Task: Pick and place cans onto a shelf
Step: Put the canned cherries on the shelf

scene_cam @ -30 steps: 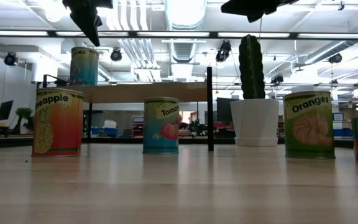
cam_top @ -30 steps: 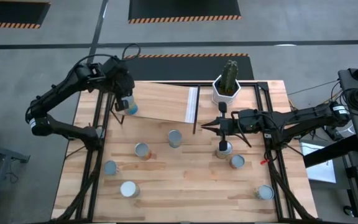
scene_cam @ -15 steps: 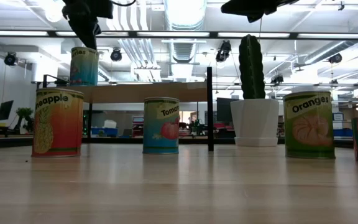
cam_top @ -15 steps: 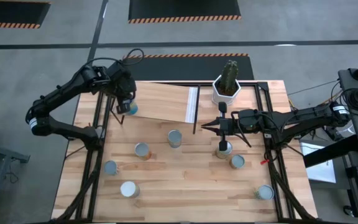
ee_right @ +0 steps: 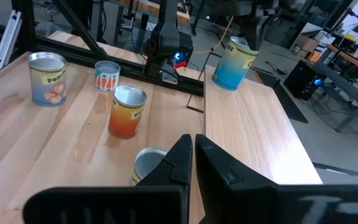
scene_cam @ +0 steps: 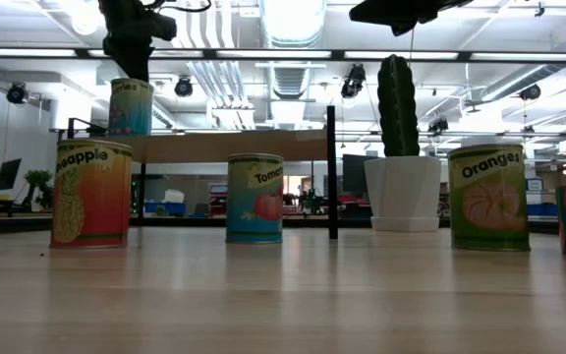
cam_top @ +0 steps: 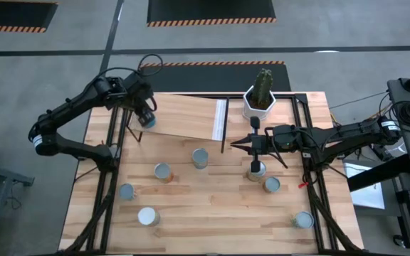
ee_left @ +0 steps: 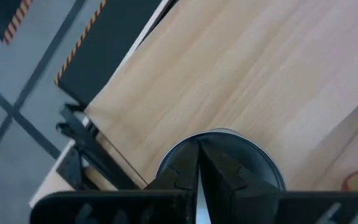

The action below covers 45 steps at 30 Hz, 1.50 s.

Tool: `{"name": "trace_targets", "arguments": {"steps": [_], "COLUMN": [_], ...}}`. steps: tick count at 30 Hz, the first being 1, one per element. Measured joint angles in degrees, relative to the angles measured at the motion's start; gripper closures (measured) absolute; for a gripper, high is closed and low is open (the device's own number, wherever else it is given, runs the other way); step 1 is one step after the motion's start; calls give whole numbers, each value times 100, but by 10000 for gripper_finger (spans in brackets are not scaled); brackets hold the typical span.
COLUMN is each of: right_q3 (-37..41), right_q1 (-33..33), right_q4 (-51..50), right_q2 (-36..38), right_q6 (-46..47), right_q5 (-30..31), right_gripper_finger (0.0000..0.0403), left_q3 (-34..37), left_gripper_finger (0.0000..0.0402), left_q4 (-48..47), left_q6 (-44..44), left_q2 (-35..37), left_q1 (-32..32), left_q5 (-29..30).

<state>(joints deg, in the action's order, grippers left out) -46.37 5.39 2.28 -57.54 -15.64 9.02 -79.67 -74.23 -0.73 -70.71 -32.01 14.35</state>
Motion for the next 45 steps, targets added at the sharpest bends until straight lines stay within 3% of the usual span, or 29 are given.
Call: {"name": "trace_targets", "arguments": {"steps": [9, 24, 36, 45], "right_q3": [2, 4, 4, 11], "right_q1": [0, 0, 0, -2], "right_q4": [-28, -31, -33, -35], "right_q2": [0, 0, 0, 0], "right_q6": [-9, -41, -42, -44], "right_q5": [2, 4, 4, 5], "right_gripper_finger": [394, 394, 394, 394], "left_q3": [-38, -34, 618, 583], "left_gripper_finger": [402, 402, 402, 402], "left_q4": [-194, -533, -241, -286], "left_q6": [-1074, -936, -1544, -1898], "left_q2": [143, 830, 1035, 1017], "left_q1": [2, 8, 240, 447], "left_q5": [20, 27, 11, -29]}}
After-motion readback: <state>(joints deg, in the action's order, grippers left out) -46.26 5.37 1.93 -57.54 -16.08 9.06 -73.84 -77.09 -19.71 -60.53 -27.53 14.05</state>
